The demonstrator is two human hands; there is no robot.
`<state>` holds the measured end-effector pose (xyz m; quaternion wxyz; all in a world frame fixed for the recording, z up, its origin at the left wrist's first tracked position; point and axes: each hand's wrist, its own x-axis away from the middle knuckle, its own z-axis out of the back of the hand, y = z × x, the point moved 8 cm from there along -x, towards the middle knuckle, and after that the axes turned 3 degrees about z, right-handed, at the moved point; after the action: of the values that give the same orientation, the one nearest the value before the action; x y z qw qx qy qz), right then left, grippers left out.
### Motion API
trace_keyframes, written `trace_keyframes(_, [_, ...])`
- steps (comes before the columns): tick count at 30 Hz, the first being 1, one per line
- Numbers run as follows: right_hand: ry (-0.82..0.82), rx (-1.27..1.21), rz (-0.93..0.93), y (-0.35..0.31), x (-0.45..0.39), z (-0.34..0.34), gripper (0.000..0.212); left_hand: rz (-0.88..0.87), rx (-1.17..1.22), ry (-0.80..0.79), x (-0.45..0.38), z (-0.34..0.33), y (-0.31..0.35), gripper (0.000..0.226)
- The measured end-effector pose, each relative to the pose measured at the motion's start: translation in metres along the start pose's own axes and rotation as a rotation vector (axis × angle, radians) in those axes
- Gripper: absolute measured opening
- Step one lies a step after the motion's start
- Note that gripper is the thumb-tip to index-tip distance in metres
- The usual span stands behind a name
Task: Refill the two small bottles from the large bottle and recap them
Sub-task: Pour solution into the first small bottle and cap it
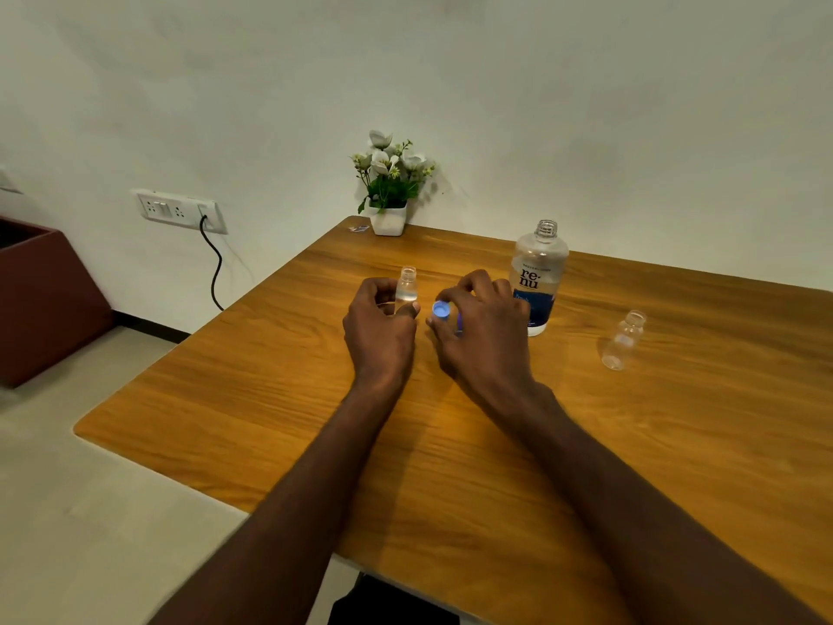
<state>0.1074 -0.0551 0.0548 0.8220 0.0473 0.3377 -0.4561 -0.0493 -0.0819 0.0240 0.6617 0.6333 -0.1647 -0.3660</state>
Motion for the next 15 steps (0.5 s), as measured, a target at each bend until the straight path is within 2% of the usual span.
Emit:
trace_keyframes(3, [0.214, -0.269, -0.082, 0.009, 0.000, 0.020, 0.027, -0.012, 0.076, -0.043, 0.001, -0.004, 0.004, 0.034])
trace_keyframes(7, [0.318, -0.798, -0.225, 0.025, 0.002, 0.029, 0.024, -0.100, 0.118, -0.117, 0.007, -0.011, 0.015, 0.030])
trace_keyframes(12, [0.390, -0.975, -0.219, 0.029, 0.000, 0.038, 0.033, -0.230, 0.137, -0.244, 0.019, -0.020, 0.029, 0.025])
trace_keyframes(15, [0.377, -1.034, -0.228, 0.027, 0.001, 0.038, 0.028, -0.319, 0.098, -0.300, 0.029, -0.026, 0.038, 0.018])
